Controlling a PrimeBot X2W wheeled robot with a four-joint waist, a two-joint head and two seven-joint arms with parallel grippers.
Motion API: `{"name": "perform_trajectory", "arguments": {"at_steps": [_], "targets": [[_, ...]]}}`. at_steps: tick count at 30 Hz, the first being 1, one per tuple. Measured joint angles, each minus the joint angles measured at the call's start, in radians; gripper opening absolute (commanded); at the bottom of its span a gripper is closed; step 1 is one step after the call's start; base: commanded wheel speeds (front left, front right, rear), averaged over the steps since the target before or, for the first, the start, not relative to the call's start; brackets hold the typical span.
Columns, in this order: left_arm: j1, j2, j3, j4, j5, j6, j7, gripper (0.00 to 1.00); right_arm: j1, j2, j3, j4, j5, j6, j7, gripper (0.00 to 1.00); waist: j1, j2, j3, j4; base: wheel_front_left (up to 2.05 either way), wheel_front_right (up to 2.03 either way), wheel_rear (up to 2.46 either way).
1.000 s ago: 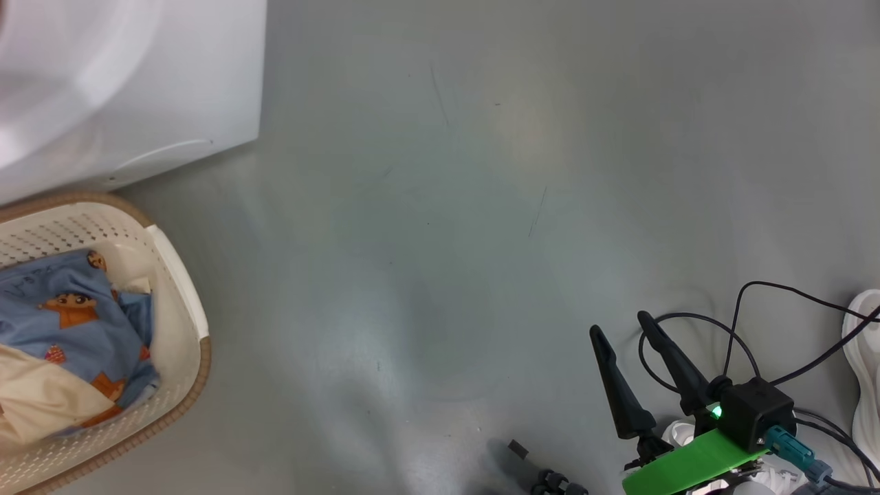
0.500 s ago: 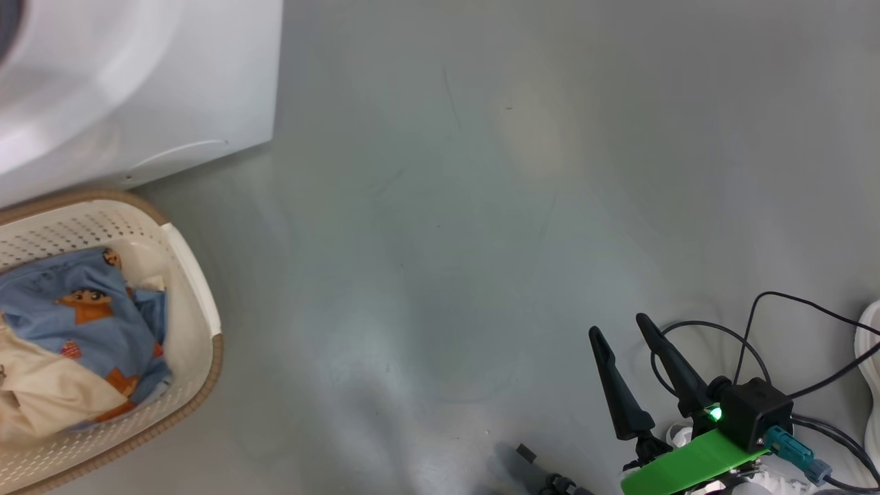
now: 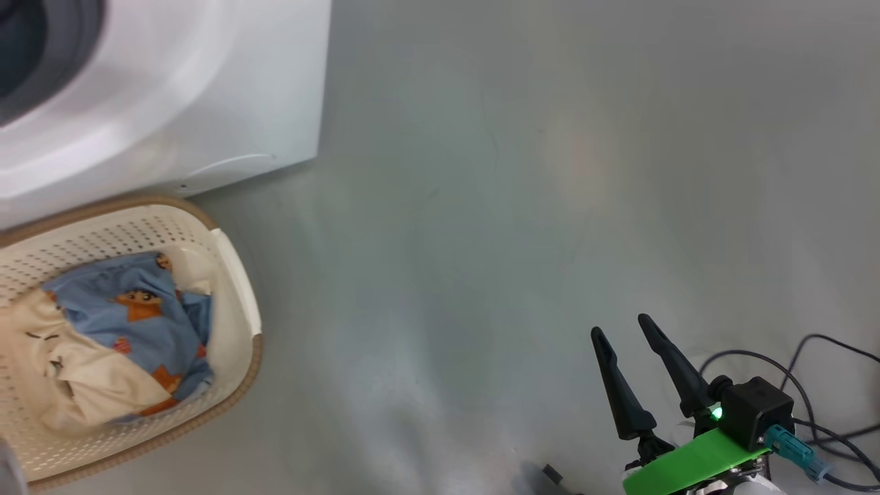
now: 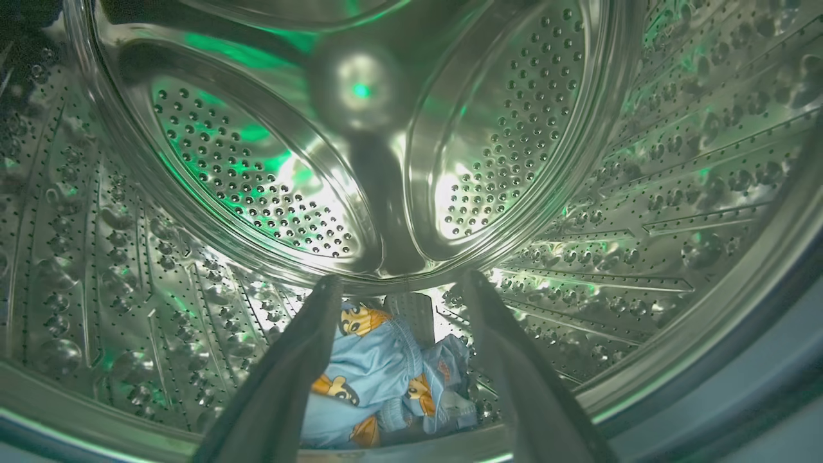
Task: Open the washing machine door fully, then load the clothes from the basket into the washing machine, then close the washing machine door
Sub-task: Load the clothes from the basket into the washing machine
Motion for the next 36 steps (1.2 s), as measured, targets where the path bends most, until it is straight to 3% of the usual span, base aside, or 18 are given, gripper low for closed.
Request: {"name": "perform_trajectory", "arguments": {"at_steps": [13,36], "targets": [[0.119,-0.094,0.003,0.021,-0.023,-0.004,0.000,1.00,-0.010,-0.018,0.000,0.014,0.000,0.000,0.000,1.00,0.0000,0.0000,-0.089,0.084,0.00,0.00,0.00],[0.449,-0.250,-0.056,-0.174,-0.050,-0.099,0.000,1.00,-0.005,-0.030,-0.048,0.035,-0.011,0.000,0.000,1.00,0.0000,0.0000,-0.282,0.229,0.00,0.00,0.00]]}}
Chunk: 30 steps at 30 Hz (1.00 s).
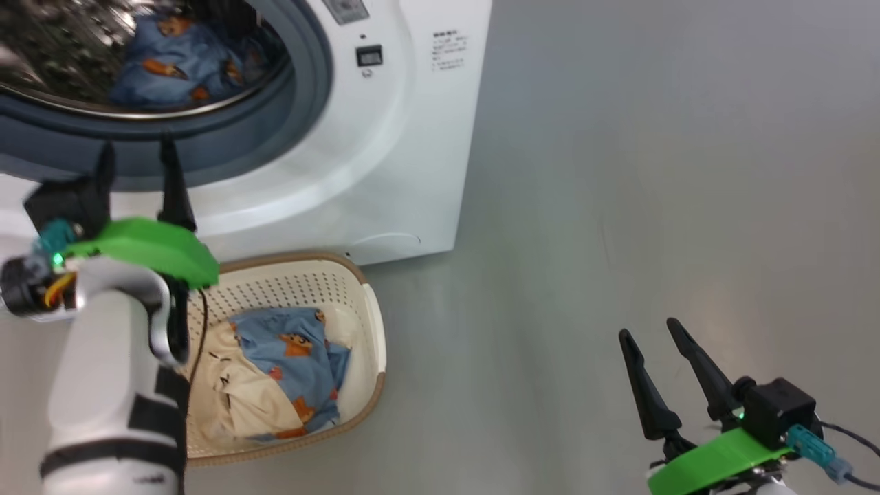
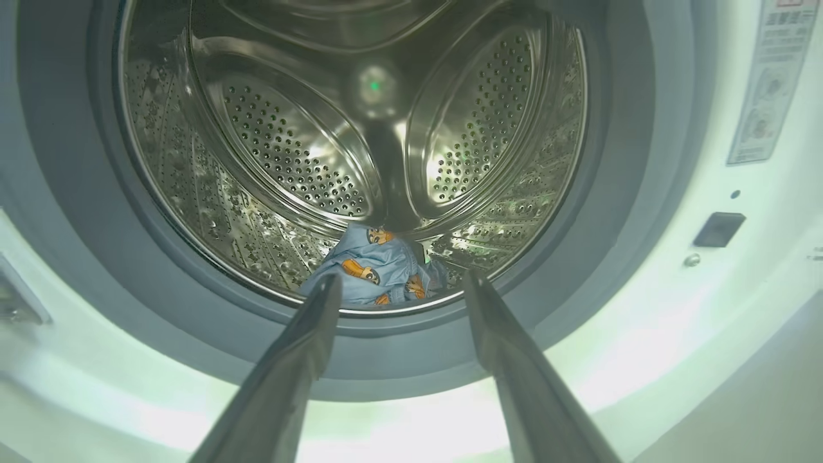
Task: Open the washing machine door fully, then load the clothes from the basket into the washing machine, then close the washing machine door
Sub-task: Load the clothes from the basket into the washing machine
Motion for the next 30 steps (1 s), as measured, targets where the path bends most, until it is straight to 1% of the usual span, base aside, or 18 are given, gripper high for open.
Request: {"name": "perform_trajectory", "arguments": {"at_steps": [8,15,18,22,25,28,30], "targets": [[0.214,-0.010,-0.007,-0.130,-0.018,0.001,0.000,1.00,0.042,-0.013,-0.020,0.002,-0.017,0.000,0.000,1.00,0.0000,-0.0001,-0.082,0.025,0.00,0.00,0.00],[0.404,-0.016,-0.050,-0.222,-0.043,0.005,0.001,1.00,0.088,-0.013,-0.022,0.007,-0.019,0.000,0.000,1.00,0.0000,0.0000,-0.155,0.038,0.00,0.00,0.00],[0.466,-0.016,-0.080,-0.258,-0.081,0.017,0.001,1.00,0.093,-0.013,-0.021,0.008,-0.027,0.000,0.000,1.00,0.0000,0.0000,-0.180,0.042,0.00,0.00,0.00],[0.549,-0.015,-0.109,-0.310,-0.097,0.044,0.001,1.00,0.098,-0.014,-0.021,0.009,-0.029,0.000,0.000,1.00,0.0000,0.0000,-0.212,0.045,0.00,0.00,0.00],[0.588,-0.015,-0.117,-0.335,-0.103,0.049,0.001,1.00,0.117,-0.013,-0.022,0.012,-0.029,0.000,0.000,1.00,0.0000,-0.0001,-0.228,0.046,0.00,0.00,0.00],[0.647,-0.014,-0.121,-0.385,-0.115,0.065,0.001,1.00,0.146,-0.013,-0.026,0.014,-0.029,0.000,0.000,1.00,0.0000,0.0000,-0.252,0.048,0.00,0.00,0.00],[0.682,-0.013,-0.120,-0.413,-0.117,0.065,0.001,1.00,0.153,-0.013,-0.028,0.014,-0.031,0.000,0.000,1.00,0.0000,0.0000,-0.264,0.049,0.00,0.00,0.00]]}}
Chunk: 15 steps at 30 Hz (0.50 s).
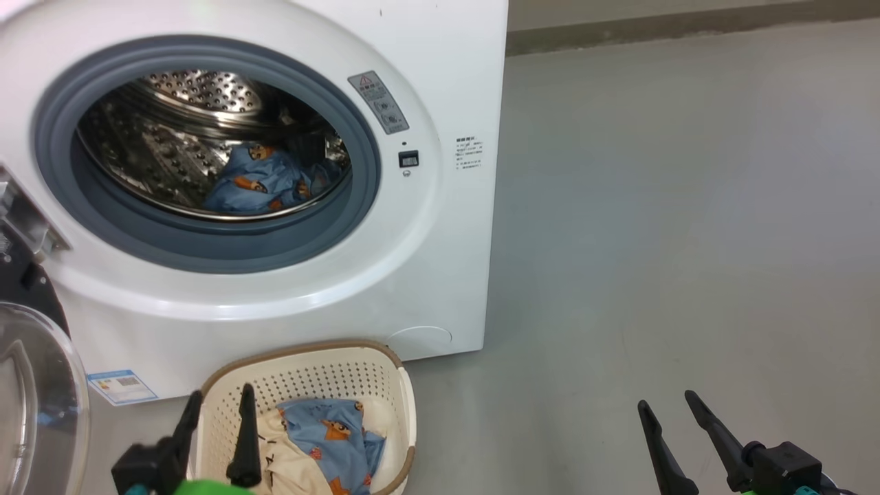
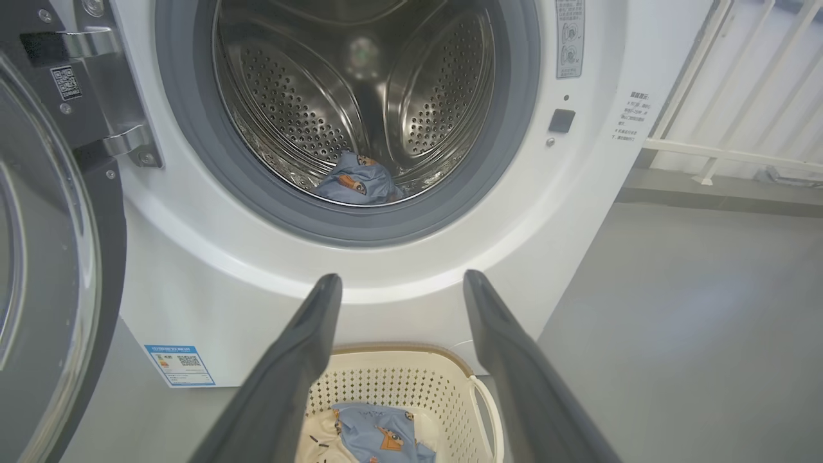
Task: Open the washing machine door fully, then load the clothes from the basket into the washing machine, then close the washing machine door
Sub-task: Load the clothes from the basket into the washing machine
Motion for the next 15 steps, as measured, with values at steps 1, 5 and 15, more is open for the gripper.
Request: {"name": "perform_trajectory", "arguments": {"at_steps": [1,5,15], "targets": [[0.017,0.000,0.000,-0.015,-0.004,0.000,0.000,1.00,0.000,0.000,-0.002,0.000,-0.001,0.000,0.000,1.00,0.0000,0.0000,-0.005,0.001,0.00,0.00,0.00],[0.070,0.001,-0.002,-0.064,-0.005,-0.002,0.000,1.00,0.000,0.000,-0.005,-0.001,-0.002,0.000,0.000,1.00,0.0001,0.0000,-0.014,0.008,0.00,0.00,0.00],[0.189,0.005,-0.001,-0.155,-0.036,-0.011,0.000,1.00,0.000,-0.011,0.001,-0.002,-0.005,0.000,0.000,1.00,0.0000,0.0000,-0.022,0.020,0.00,0.00,0.00]]}}
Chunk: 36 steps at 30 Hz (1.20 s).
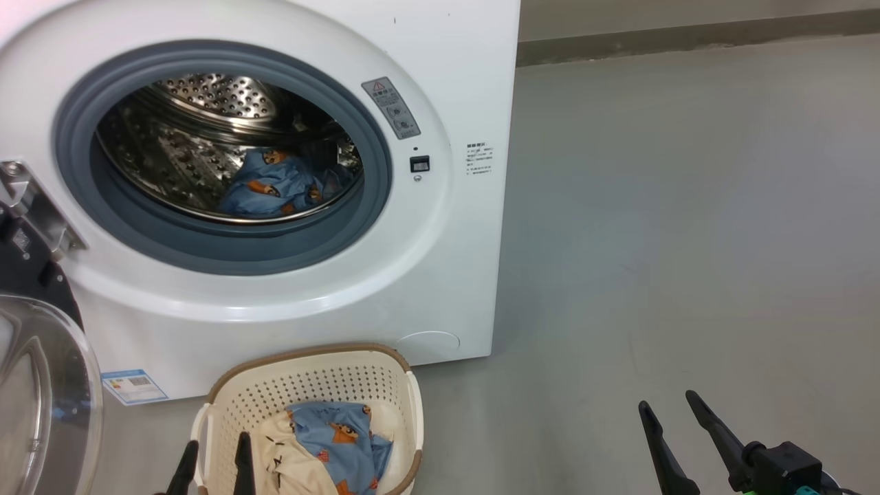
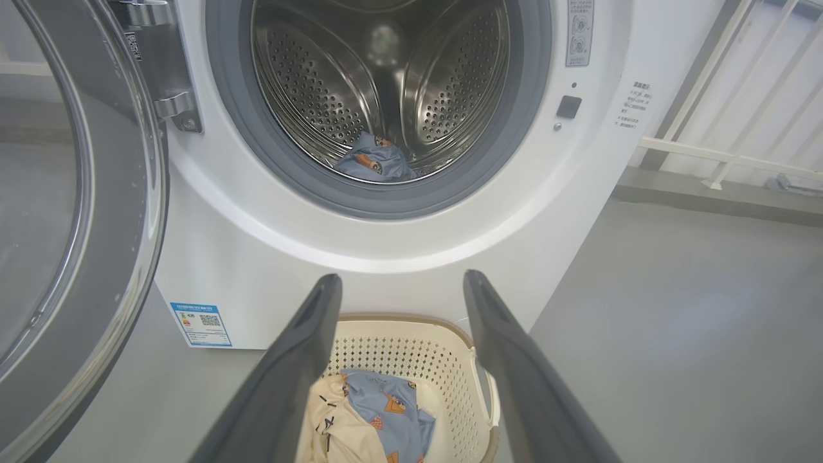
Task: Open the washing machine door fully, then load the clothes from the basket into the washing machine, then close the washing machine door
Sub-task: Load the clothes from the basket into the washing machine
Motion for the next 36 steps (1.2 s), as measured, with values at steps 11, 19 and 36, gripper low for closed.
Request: {"name": "perform_trajectory", "arguments": {"at_steps": [11,19,36], "targets": [[0.041,0.001,-0.009,-0.034,-0.005,0.000,0.000,1.00,0.001,-0.001,0.002,0.001,-0.006,0.000,0.000,1.00,0.0000,0.0000,-0.020,0.009,0.00,0.00,0.00],[0.048,0.002,-0.008,-0.054,-0.006,0.000,0.000,1.00,0.001,-0.003,0.001,0.002,-0.006,0.000,0.000,1.00,0.0000,0.0000,-0.015,0.007,0.00,0.00,0.00],[0.053,0.003,-0.035,-0.056,-0.036,0.011,0.000,1.00,0.000,-0.001,-0.005,0.001,-0.007,0.000,0.000,1.00,0.0000,0.0000,0.011,-0.008,0.00,0.00,0.00]]}}
